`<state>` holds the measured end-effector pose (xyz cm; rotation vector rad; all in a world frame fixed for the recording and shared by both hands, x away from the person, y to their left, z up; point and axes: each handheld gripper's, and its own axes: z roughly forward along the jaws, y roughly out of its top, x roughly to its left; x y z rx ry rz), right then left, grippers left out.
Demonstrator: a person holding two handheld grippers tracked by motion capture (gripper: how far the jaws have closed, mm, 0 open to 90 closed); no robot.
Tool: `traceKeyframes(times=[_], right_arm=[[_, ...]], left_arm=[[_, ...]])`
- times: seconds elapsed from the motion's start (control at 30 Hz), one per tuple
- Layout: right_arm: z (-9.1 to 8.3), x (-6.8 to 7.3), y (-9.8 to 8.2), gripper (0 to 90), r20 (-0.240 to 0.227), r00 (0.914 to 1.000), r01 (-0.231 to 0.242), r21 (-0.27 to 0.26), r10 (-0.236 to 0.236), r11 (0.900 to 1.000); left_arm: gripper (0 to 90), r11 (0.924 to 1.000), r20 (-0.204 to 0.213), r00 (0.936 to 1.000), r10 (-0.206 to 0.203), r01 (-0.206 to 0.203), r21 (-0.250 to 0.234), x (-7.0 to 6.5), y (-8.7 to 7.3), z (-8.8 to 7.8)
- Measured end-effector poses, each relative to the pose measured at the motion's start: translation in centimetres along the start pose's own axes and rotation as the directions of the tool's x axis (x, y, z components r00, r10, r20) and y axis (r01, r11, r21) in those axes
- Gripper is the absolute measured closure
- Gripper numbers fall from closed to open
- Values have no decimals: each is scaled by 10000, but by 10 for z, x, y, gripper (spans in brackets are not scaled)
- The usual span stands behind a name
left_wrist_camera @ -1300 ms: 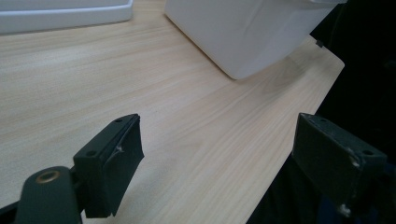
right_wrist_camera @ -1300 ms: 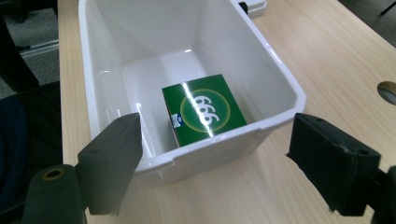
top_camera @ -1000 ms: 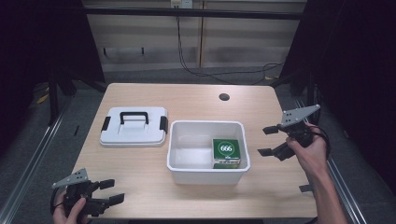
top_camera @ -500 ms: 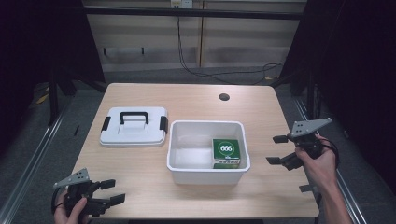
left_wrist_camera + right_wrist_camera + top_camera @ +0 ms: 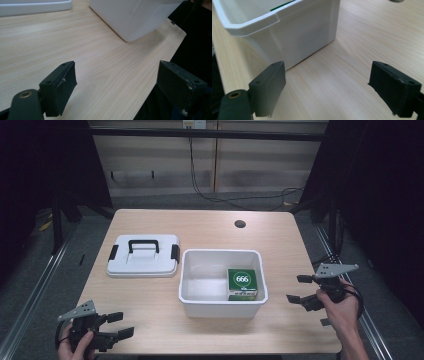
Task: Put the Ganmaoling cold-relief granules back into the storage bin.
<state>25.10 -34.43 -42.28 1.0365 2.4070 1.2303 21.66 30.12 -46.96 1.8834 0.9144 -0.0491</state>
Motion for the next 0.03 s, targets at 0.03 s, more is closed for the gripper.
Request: traceKeyframes(times=[0.03], right_arm=[[2, 0, -3, 130, 1, 10000, -50, -30, 50, 10000]], left_arm=[[160, 10000, 16, 10000, -14, 14, 20, 0, 0, 0]])
